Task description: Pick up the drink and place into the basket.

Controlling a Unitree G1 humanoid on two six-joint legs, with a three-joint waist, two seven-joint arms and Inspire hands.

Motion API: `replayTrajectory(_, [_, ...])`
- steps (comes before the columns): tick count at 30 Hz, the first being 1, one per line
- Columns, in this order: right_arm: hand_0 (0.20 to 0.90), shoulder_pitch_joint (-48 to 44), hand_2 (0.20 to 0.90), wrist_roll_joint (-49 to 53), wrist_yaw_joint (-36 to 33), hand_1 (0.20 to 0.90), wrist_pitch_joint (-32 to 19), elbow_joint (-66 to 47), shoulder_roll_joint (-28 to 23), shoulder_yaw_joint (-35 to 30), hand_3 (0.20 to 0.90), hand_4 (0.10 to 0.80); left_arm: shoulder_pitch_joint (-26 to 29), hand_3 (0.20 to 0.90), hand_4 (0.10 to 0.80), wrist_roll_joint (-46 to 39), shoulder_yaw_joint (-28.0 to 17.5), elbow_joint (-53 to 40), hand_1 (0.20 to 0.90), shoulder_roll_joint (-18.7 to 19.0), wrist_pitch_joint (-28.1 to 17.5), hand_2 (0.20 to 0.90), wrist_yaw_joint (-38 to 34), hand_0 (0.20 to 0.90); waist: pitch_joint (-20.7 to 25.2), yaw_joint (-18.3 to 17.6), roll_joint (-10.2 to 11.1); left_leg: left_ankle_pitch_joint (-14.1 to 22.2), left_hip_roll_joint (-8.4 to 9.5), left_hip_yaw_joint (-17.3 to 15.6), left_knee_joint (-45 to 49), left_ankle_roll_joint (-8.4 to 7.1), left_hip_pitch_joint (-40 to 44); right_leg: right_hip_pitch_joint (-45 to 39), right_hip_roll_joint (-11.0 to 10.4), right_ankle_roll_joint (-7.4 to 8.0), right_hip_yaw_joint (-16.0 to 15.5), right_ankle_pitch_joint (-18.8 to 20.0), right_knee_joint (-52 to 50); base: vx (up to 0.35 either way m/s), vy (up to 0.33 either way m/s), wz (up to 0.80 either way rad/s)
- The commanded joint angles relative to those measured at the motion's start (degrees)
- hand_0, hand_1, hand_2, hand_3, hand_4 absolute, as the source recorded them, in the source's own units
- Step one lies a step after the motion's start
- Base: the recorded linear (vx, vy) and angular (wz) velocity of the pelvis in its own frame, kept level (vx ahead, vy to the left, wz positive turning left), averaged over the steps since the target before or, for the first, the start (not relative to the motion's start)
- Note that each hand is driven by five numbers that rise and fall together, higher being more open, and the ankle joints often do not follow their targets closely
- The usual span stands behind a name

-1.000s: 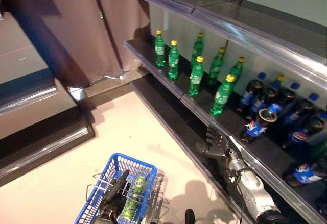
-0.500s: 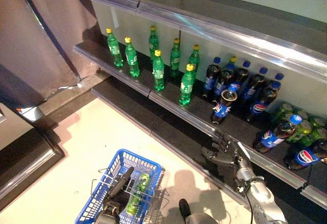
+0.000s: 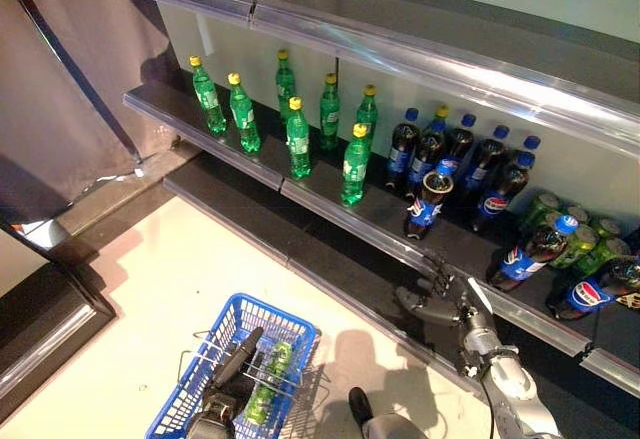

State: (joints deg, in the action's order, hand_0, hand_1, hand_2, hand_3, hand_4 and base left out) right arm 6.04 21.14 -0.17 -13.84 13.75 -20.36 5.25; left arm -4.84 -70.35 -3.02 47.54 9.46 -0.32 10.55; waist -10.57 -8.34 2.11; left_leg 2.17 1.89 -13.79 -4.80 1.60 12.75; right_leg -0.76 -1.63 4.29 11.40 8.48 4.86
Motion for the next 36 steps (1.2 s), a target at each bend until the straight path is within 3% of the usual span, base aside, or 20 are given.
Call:
replayTrajectory(1, [0.9, -4.0, 0.9, -7.2, -8.6, 0.9, -12.4, -11.2, -1.7, -6.0, 0.9, 0.8, 7.0, 0.2, 0.1, 0.3, -2.2, -8.9, 0.3, 3.2, -5.2, 0.3, 6.0, 0.3, 3.2, 0.5, -1.0, 6.3, 3.66, 5.3, 8.6, 2.59, -5.8, 0.9, -0.7, 2.84, -2.1, -3.6, -4.3, 0.037, 0.003, 0.0])
replayTrajectory(24, [0.9, -5.3, 0.9, -9.3, -18.0, 0.9, -12.8, -12.1, -2.5, -9.7, 0.9, 0.8, 4.3, 0.2, 0.1, -0.8, -3.1, -8.2, 0.3, 4.4, -5.6, 0.3, 7.4, 0.3, 2.4, 2.9, -2.4, 4.6, 3.38, 8.0, 6.8, 2.31, -6.1, 0.6, -1.3, 3.16, -5.7, -4.5, -4.5, 0.036, -0.022, 0.02])
replayTrajectory(32, [0.9, -5.8, 0.9, -8.2, -21.1, 0.9, -12.5, -10.2, -1.7, -10.3, 0.9, 0.8, 4.3, 0.2, 0.1, -0.5, -3.5, -8.1, 0.3, 4.7, -5.0, 0.3, 8.8, 0.3, 1.3, 4.0, -2.2, 5.8, 3.84, 8.7, 12.0, 3.04, -8.7, 1.9, -3.3, 3.73, -6.7, -7.0, -10.9, 0.026, 0.074, 0.1])
replayTrajectory(36, [0.9, -6.4, 0.9, -8.3, -24.1, 0.9, -12.9, -9.0, -0.9, -10.8, 0.9, 0.8, 4.6, 0.2, 0.1, -0.2, -2.9, -8.4, 0.3, 5.1, -3.9, 0.3, 9.6, 0.3, -0.3, 4.8, -1.7, 7.2, 5.26, 10.0, 15.9, 4.05, -10.5, 4.2, -4.8, 4.54, -6.6, -5.3, -16.4, 0.013, 0.147, 0.1])
